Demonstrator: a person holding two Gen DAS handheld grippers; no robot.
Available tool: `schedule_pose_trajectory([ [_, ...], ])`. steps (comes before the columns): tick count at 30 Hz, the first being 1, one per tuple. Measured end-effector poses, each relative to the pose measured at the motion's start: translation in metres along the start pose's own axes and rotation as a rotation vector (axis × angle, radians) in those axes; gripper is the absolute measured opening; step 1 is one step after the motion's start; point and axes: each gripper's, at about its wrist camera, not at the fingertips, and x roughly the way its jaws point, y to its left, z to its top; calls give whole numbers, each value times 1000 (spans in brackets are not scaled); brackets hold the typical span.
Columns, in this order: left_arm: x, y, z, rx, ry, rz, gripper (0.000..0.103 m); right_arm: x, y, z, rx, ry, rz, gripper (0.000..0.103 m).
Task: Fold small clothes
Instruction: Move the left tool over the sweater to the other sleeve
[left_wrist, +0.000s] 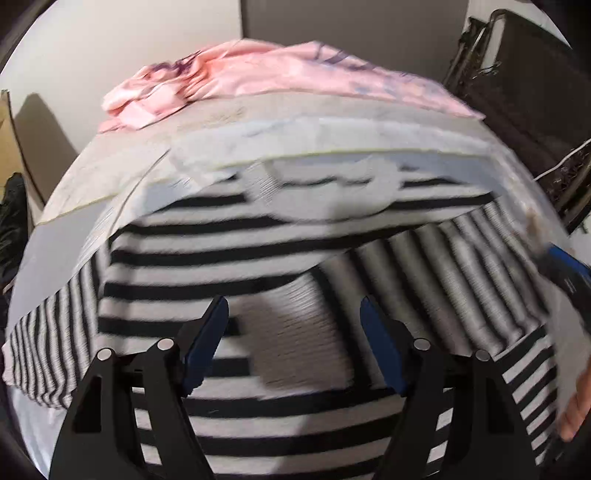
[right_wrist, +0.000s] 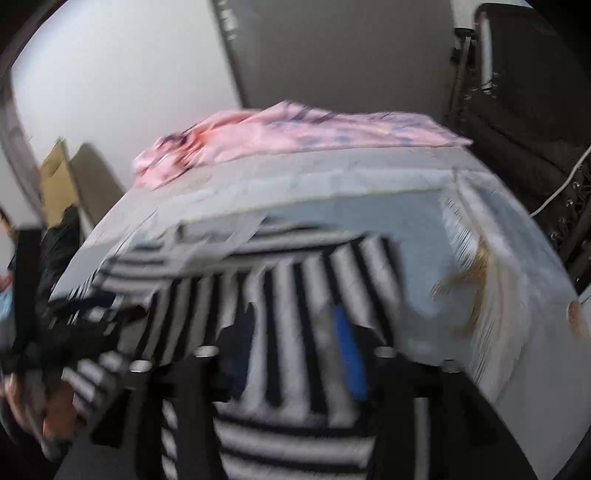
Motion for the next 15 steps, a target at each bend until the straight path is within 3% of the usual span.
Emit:
schedule_pose_trajectory([
  [2,11,17,-12,-40,42,34,74,19,5,-17,6,113,27,53],
  [3,6,30,-19,-88,44,-7,73,25,5,-25,3,103,16,52],
  [6,-22,76,-37,-201,6,22,73,9,10,-29,-14,46,-33,52],
  [10,-60,159,-71,-415,-31,60,73,-17,7,-33,60,-39,42,53],
  [15,-78,256,-114,-663,-38,143,72,-30,6,-45,119,-68,95,53],
])
